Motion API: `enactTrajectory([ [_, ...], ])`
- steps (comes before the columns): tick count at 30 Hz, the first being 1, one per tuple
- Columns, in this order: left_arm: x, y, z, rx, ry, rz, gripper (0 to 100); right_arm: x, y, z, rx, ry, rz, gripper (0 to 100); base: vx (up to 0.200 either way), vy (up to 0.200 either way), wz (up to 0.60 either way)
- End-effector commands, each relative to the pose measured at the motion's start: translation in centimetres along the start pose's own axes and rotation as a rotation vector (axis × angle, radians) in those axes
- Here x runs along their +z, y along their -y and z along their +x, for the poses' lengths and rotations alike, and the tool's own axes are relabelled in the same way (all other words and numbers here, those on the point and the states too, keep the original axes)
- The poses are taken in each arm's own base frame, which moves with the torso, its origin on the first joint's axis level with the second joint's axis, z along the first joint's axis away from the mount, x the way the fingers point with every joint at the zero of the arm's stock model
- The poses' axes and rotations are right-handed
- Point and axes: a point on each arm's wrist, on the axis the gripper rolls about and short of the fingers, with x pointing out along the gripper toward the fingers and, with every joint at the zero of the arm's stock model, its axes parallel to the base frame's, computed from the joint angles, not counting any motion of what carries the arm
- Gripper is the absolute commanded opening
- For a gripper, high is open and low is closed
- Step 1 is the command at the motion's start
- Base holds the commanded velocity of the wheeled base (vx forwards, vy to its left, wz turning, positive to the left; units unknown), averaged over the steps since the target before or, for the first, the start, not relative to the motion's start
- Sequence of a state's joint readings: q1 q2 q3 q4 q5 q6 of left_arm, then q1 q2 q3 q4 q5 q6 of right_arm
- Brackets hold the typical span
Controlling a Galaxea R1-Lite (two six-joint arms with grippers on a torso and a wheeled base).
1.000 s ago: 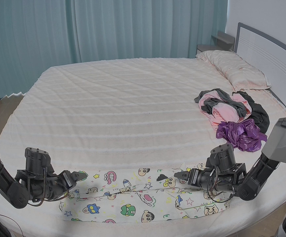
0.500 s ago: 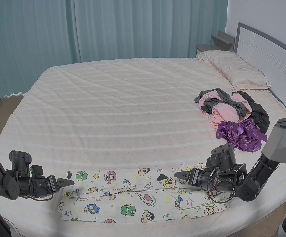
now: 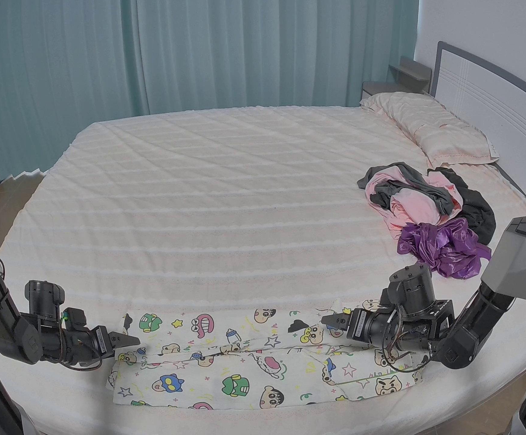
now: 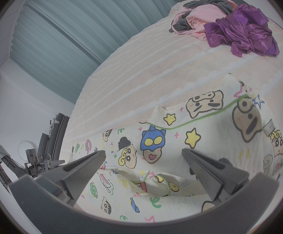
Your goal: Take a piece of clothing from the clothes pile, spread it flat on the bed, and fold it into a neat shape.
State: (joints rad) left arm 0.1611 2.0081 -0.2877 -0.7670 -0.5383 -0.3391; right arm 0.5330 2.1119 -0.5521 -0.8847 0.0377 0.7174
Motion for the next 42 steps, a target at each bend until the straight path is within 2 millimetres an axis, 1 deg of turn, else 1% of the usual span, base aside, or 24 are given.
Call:
enactTrajectory([
  [1,0.0,-0.1,0.2,0.003,-0.003,-0.007,0,0.0,0.0,0.0,0.000,-0.002,0.000,100,0.000,0.000,0.00],
  [10,0.0,-0.2,-0.2,0.016,0.003,-0.013,0,0.0,0.0,0.1,0.001,-0.001,0.000,100,0.000,0.000,0.00],
  [15,0.4,0.1,-0.4,0.006,0.026,0.002,0,0.0,0.0,0.0,0.001,-0.001,0.000,100,0.000,0.000,0.00],
  [18,1.0,0.6,-0.9,-0.008,0.061,0.021,0,0.1,0.0,0.0,0.000,0.002,0.002,100,0.000,0.000,0.00],
  [19,1.6,0.9,-1.0,-0.019,0.085,0.036,0,0.1,0.0,0.0,0.000,0.002,0.002,100,0.000,0.000,0.00],
  [23,2.5,1.3,-1.0,-0.036,0.114,0.023,0,0.1,0.0,0.0,0.000,0.002,0.002,100,0.000,0.000,0.00],
  [25,3.6,1.7,-0.9,-0.053,0.145,0.007,0,0.3,0.2,0.0,-0.003,0.007,0.006,100,0.000,0.000,0.00],
  [28,4.5,2.0,-0.9,-0.077,0.168,0.008,0,0.3,0.4,0.1,-0.009,0.008,0.010,100,0.000,0.000,0.00],
  [34,5.5,2.5,-0.9,-0.135,0.189,0.027,0,0.5,0.6,0.1,-0.013,0.012,0.015,100,0.000,0.000,0.00],
  [37,6.6,3.0,-1.0,-0.166,0.235,0.039,0,0.5,0.6,0.1,-0.012,0.011,0.015,100,0.000,0.000,0.00],
  [42,7.7,3.5,-1.1,-0.210,0.302,0.015,0,0.6,0.7,0.1,-0.015,0.015,0.019,100,0.000,0.000,0.00],
])
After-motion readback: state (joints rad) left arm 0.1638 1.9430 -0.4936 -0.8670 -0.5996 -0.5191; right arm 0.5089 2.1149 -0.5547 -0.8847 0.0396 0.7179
